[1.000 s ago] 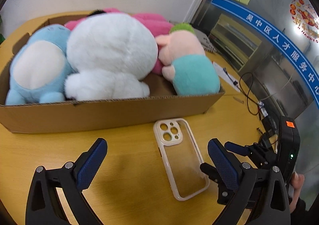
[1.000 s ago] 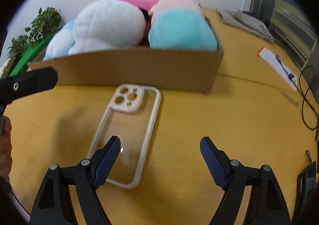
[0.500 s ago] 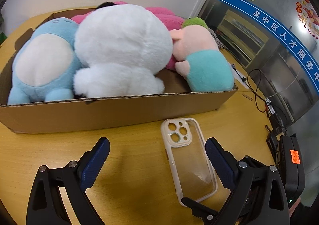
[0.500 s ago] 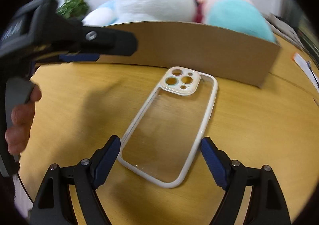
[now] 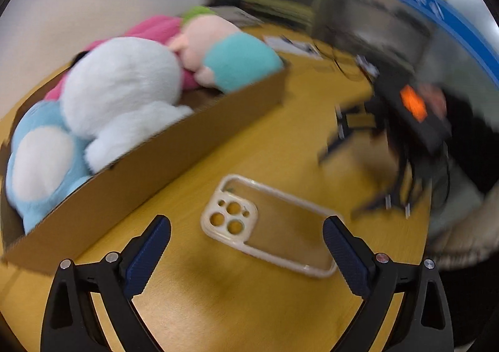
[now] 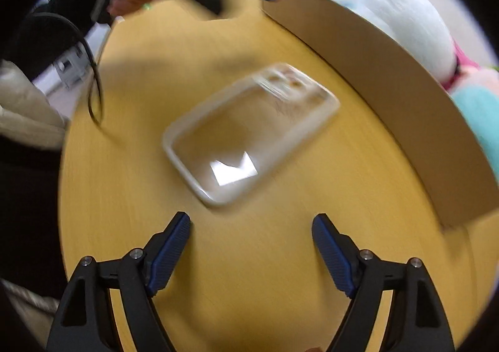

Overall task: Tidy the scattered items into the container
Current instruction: 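Move both open grippers down toward the clear phone case on the table, then close the left gripper on the phone case rim while the right gripper grips it too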

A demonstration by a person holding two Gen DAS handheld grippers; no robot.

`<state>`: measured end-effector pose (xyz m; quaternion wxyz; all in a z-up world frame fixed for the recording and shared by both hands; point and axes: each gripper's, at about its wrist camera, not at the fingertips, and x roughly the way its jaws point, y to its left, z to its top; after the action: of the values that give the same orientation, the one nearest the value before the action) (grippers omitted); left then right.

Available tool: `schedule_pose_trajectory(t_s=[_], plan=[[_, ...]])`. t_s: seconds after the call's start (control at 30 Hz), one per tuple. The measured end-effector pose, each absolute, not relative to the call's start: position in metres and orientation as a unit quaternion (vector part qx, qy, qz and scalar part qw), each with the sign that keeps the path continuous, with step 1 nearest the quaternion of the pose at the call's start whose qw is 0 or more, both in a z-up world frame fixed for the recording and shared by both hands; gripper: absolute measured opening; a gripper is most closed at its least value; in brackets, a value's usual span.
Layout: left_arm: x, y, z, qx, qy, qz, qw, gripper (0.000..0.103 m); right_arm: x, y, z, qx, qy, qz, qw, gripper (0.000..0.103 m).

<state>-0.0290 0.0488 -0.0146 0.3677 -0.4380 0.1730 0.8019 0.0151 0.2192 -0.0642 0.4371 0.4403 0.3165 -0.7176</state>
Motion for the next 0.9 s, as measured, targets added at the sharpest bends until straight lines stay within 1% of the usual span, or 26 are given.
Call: schedule_pose_trajectory(t_s=[0.07, 0.2, 0.27, 0.33, 0.37, 0.43, 0.5, 0.6, 0.67, 0.77, 0.83, 0.9], plan=[[-0.033, 0.052, -0.021, -0.439, 0.194, 0.795, 0.372, 0.1, 0.01, 0.224, -0.054, 0.446, 0.308, -0.746, 0.387, 0.081], [-0.051, 0.041, -0.016, -0.441, 0.144, 0.796, 0.388, 0.1, 0.025, 0.202, -0.049, 0.452, 0.215, -0.798, 0.336, 0.081], [-0.055, 0.035, -0.015, -0.44, 0.14, 0.801, 0.381, 0.1, 0.038, 0.188, -0.049, 0.447, 0.167, -0.819, 0.318, 0.081], [-0.058, 0.032, -0.016, -0.444, 0.146, 0.803, 0.369, 0.1, 0.049, 0.174, -0.05, 0.458, 0.097, -0.827, 0.311, 0.082], [-0.058, 0.031, -0.018, -0.448, 0.148, 0.803, 0.365, 0.1, 0.053, 0.168, -0.052, 0.465, 0.083, -0.828, 0.301, 0.083], [-0.056, 0.031, -0.021, -0.452, 0.152, 0.8, 0.365, 0.1, 0.061, 0.158, -0.05, 0.445, 0.104, -0.841, 0.289, 0.082], [-0.054, 0.032, -0.023, -0.451, 0.157, 0.797, 0.369, 0.1, 0.061, 0.157, -0.049, 0.452, 0.109, -0.833, 0.301, 0.084], [-0.048, 0.034, -0.023, -0.445, 0.163, 0.792, 0.385, 0.1, 0.064, 0.16, -0.043, 0.447, 0.139, -0.818, 0.333, 0.083], [-0.045, 0.036, -0.022, -0.44, 0.169, 0.785, 0.401, 0.1, 0.07, 0.164, -0.038, 0.431, 0.175, -0.8, 0.379, 0.083], [-0.034, 0.039, -0.02, -0.436, 0.181, 0.766, 0.436, 0.1, 0.077, 0.177, -0.035, 0.413, 0.212, -0.748, 0.474, 0.084], [-0.023, 0.045, -0.021, -0.44, 0.195, 0.737, 0.475, 0.1, 0.079, 0.19, -0.031, 0.406, 0.249, -0.694, 0.54, 0.084], [-0.007, 0.054, -0.027, -0.445, 0.225, 0.696, 0.516, 0.1, 0.078, 0.199, -0.026, 0.409, 0.286, -0.647, 0.576, 0.084]])
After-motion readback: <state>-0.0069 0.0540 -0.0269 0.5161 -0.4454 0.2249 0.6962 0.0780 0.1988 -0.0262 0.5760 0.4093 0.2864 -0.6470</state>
